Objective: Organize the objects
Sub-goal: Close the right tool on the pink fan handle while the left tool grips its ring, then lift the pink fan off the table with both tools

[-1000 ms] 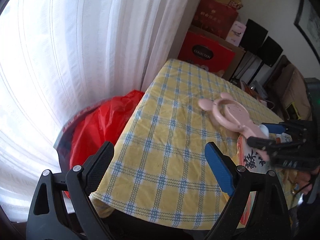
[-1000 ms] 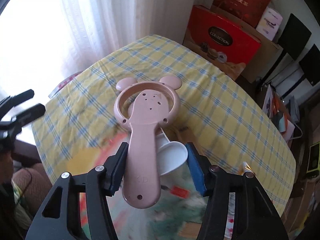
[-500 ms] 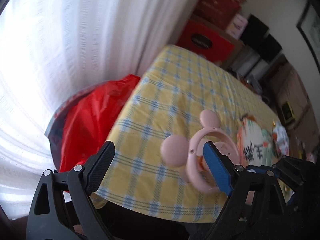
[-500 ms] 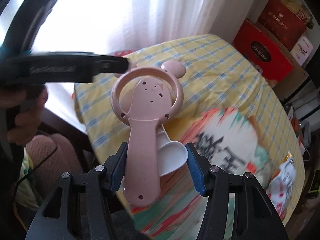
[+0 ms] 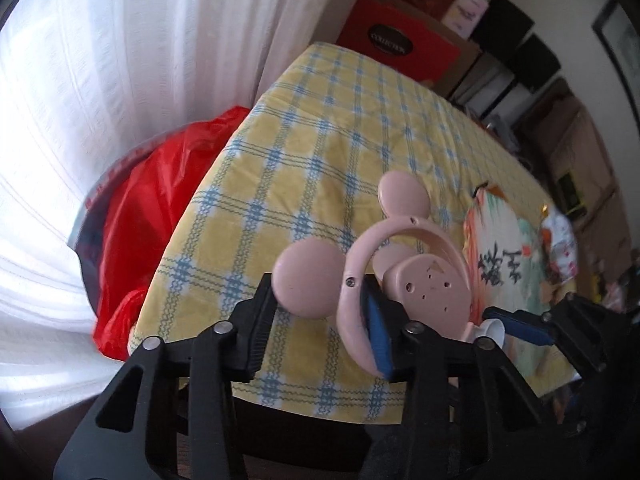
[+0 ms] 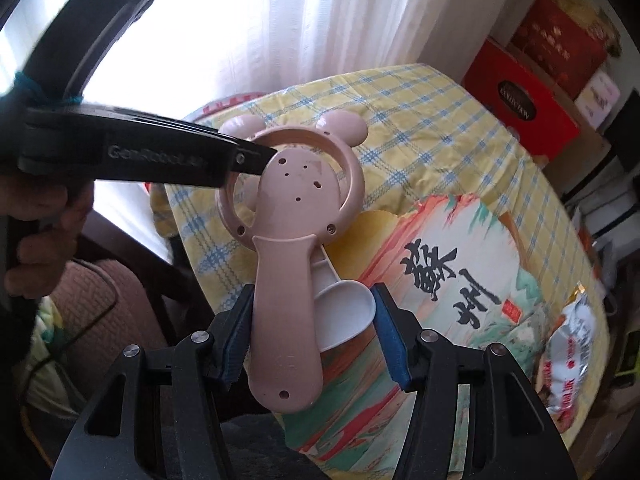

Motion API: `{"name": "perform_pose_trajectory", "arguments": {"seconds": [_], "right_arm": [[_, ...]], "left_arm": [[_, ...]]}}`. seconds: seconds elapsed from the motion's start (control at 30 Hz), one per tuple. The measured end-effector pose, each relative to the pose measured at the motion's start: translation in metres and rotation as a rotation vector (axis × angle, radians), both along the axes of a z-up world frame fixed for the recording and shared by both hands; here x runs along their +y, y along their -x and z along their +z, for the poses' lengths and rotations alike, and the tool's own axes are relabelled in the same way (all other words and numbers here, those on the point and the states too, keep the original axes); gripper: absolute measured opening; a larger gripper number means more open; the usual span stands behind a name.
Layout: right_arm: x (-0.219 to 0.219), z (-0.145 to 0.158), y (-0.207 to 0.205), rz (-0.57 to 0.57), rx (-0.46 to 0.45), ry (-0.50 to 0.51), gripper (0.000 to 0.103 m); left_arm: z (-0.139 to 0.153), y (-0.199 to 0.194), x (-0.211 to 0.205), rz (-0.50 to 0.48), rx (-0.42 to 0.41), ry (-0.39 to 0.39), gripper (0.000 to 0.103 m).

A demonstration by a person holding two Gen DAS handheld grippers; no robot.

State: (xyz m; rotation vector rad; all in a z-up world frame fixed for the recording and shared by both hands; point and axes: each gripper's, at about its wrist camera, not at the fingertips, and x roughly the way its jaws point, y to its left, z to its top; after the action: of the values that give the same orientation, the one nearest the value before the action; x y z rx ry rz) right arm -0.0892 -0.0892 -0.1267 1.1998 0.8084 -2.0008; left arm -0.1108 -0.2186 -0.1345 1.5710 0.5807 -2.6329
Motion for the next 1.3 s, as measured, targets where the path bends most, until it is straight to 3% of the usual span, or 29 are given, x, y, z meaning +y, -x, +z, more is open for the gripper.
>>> {"name": "perform_pose_trajectory", "arguments": {"seconds": [0.1, 0.3, 0.37, 0.47, 0.5, 0.57, 1.17, 1.3], "right_arm": [[0.001, -0.002, 0.003, -0.032, -0.003, 0.001, 0.058], [0.008, 0.003, 0.010, -0.104, -0.047, 0.031, 0.059], [0.011, 0.004, 0.009, -0.131, -0.047, 0.021, 0.069], [0.017, 0.004, 0.005, -0.155, -0.041, 0.021, 0.070], [0.017, 0.003, 0.004, -0.156, -0.041, 0.019, 0.070], [0.016, 0.002, 0.001, -0.130, -0.055, 0.025, 0.052], [0.012, 0.013, -0.007, -0.126, -0.036, 0.042, 0.037], [0.015, 0.020, -0.015, -0.130, 0.008, 0.074, 0.037]], "left_arm": [[0.002, -0.001, 0.004, 0.006, 0.010, 0.026, 0.034], [-0.001, -0.001, -0.001, 0.015, 0.010, -0.001, 0.034], [0.000, -0.001, 0.000, 0.014, 0.011, 0.004, 0.034], [-0.001, -0.001, 0.001, 0.012, 0.013, 0.008, 0.034], [-0.001, -0.001, 0.002, 0.010, 0.014, 0.009, 0.034], [0.000, -0.001, 0.003, 0.013, 0.015, 0.013, 0.034], [0.019, -0.010, -0.003, 0.056, 0.060, 0.044, 0.034], [0.033, -0.015, -0.002, 0.052, 0.089, 0.061, 0.033]]}}
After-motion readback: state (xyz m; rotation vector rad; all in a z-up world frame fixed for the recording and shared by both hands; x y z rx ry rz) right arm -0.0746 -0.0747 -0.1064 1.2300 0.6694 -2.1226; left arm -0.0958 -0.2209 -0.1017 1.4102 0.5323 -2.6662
